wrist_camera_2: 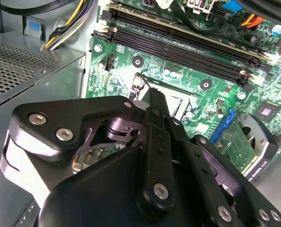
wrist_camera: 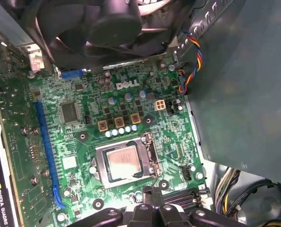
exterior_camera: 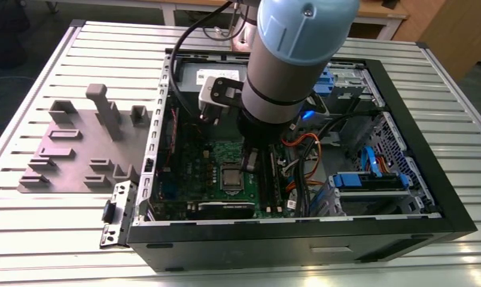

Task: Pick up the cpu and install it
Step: 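Install the first cpu locking lever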

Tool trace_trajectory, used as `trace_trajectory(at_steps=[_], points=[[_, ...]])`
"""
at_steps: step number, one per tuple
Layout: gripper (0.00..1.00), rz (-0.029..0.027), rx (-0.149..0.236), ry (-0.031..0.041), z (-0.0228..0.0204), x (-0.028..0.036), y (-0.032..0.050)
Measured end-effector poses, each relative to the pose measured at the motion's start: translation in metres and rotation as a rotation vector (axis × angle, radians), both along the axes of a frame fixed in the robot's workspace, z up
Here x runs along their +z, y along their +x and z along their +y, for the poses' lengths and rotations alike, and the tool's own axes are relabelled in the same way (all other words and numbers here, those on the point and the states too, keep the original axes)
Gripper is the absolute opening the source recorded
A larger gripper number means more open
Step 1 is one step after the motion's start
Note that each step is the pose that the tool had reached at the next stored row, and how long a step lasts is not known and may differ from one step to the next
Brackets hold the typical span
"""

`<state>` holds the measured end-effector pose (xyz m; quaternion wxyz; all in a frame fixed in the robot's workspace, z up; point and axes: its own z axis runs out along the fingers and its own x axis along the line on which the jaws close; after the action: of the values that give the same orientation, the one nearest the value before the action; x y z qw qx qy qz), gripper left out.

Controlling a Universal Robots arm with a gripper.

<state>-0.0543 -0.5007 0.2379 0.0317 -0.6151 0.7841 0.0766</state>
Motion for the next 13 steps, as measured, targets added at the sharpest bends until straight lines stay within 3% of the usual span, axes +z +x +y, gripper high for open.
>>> trace_trajectory(at_steps=[8,13], points=[[0.11,-0.0056,0.052,0.0026,0.0002,-0.0002,-0.0001],[0.11,-0.0061,0.055,0.0154,0.0002,-0.0008,0.0004]])
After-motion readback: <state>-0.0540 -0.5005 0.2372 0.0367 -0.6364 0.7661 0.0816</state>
